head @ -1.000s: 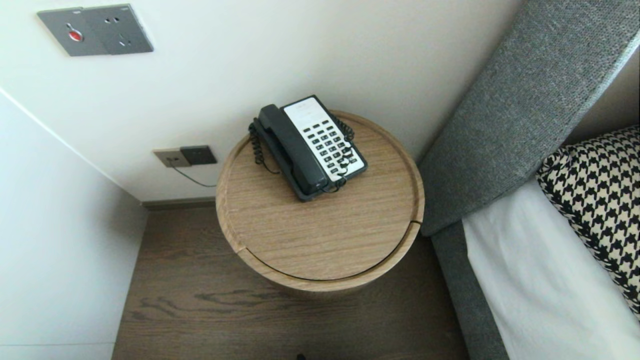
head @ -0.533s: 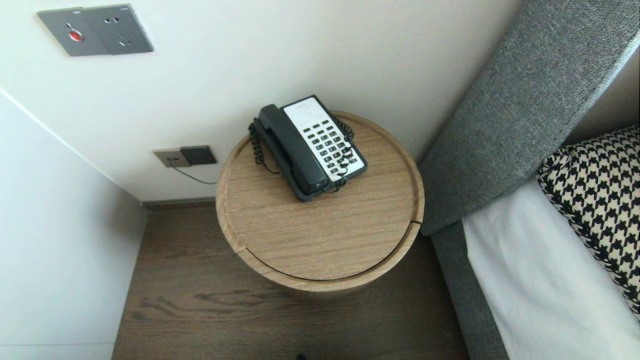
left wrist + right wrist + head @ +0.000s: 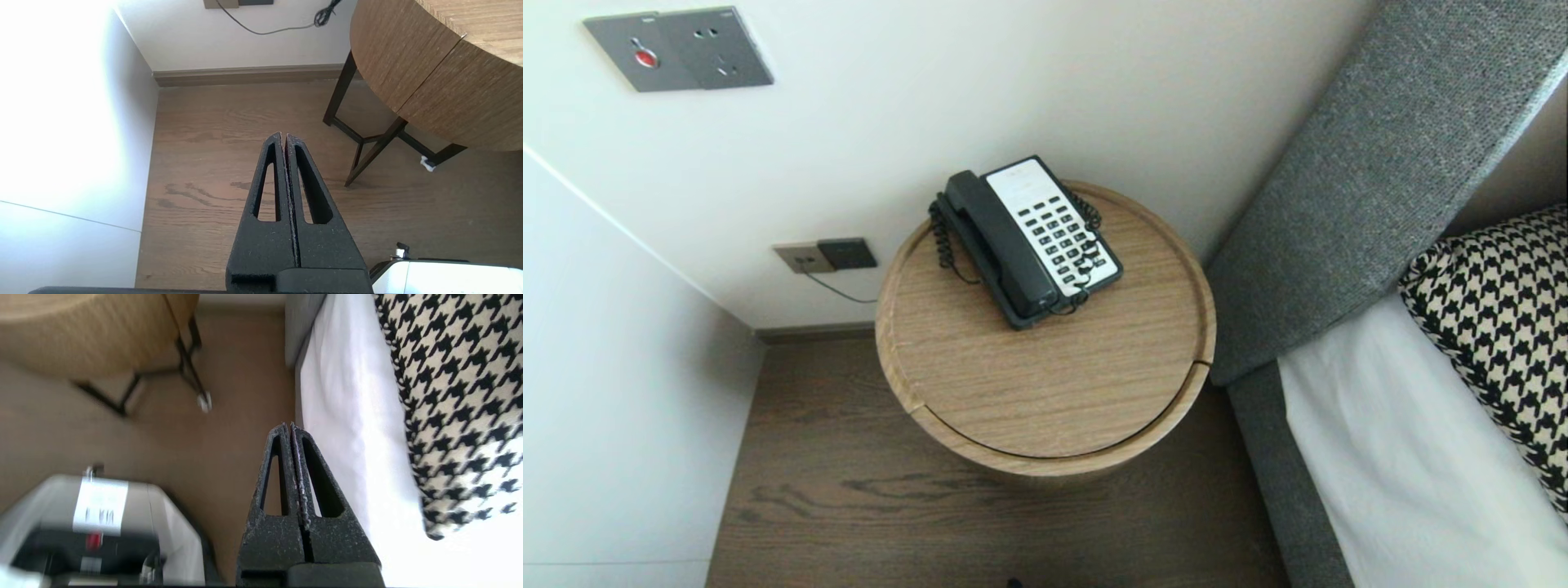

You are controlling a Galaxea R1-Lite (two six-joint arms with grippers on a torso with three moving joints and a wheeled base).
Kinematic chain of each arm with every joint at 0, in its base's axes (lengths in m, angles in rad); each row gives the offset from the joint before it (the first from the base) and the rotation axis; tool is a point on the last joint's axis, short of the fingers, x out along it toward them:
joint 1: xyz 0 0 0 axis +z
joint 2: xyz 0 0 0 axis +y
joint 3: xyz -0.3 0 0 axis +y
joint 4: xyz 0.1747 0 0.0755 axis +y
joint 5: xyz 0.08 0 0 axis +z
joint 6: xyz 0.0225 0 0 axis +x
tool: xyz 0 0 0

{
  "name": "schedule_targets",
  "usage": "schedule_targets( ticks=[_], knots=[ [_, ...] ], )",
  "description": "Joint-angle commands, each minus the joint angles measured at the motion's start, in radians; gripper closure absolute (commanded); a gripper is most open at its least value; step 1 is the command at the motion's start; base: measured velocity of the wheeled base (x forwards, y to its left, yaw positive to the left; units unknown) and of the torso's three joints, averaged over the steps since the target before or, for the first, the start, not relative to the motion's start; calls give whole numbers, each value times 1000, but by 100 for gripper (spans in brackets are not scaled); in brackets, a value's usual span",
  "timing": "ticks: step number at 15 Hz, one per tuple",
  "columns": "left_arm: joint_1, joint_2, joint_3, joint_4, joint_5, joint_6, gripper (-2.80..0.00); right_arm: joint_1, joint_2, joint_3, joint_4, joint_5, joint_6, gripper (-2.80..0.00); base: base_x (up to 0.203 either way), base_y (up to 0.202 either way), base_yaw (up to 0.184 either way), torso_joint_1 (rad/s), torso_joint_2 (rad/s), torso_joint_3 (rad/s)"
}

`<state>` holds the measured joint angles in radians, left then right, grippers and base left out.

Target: Open the nightstand drawer

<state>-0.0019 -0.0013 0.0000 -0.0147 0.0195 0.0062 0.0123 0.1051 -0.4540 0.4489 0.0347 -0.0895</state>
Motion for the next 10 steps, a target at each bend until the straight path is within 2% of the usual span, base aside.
schedule_targets(
  ticks=[1,6,10],
  knots=[
    [0,1,0,-1,0,0,0,18,194,-134,55,2,-17,0,0,0,0,0,0,0],
    [0,1,0,-1,0,0,0,115,579,-365,78,10,-27,0,0,0,0,0,0,0],
    [0,1,0,-1,0,0,0,195,887,-453,46,24,-20,0,0,0,0,0,0,0]
  ],
)
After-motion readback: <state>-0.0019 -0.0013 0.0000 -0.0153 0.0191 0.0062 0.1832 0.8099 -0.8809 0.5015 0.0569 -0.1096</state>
